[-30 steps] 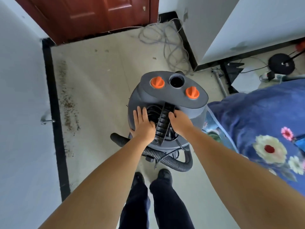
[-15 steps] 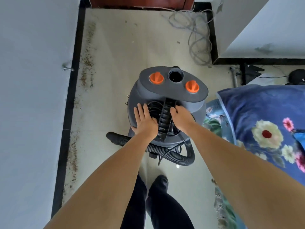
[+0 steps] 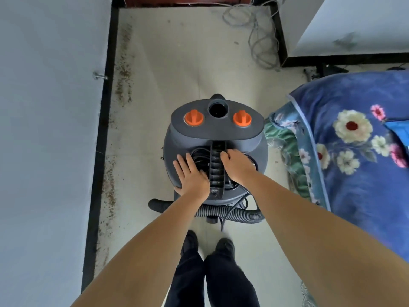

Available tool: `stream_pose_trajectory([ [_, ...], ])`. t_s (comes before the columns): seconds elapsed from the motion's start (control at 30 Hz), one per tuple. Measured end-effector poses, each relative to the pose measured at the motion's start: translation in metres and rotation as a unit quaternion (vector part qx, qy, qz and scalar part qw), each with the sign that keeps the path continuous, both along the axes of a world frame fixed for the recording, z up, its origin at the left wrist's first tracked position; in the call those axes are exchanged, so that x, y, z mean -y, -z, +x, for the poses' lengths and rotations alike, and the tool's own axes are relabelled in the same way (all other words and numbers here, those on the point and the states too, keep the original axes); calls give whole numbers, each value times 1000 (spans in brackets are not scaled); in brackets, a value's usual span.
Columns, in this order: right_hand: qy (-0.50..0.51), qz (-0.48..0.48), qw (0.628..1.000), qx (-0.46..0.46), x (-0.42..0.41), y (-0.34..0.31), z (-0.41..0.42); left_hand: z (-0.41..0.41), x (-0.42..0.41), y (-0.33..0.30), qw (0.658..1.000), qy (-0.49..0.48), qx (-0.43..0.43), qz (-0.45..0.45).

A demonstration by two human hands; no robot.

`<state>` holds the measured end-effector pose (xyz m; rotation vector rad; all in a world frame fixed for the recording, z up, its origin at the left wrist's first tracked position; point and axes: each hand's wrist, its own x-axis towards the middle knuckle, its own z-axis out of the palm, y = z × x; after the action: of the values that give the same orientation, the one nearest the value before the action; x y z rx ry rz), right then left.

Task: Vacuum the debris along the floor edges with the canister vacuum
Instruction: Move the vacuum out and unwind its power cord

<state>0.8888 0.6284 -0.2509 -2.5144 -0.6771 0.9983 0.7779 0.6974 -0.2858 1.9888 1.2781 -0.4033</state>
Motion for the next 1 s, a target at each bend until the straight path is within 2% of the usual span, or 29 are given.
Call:
stream_pose_trajectory([
  [1.0, -39, -5, 999, 9, 255, 0, -335, -338, 236, 3, 997, 78, -6, -2],
])
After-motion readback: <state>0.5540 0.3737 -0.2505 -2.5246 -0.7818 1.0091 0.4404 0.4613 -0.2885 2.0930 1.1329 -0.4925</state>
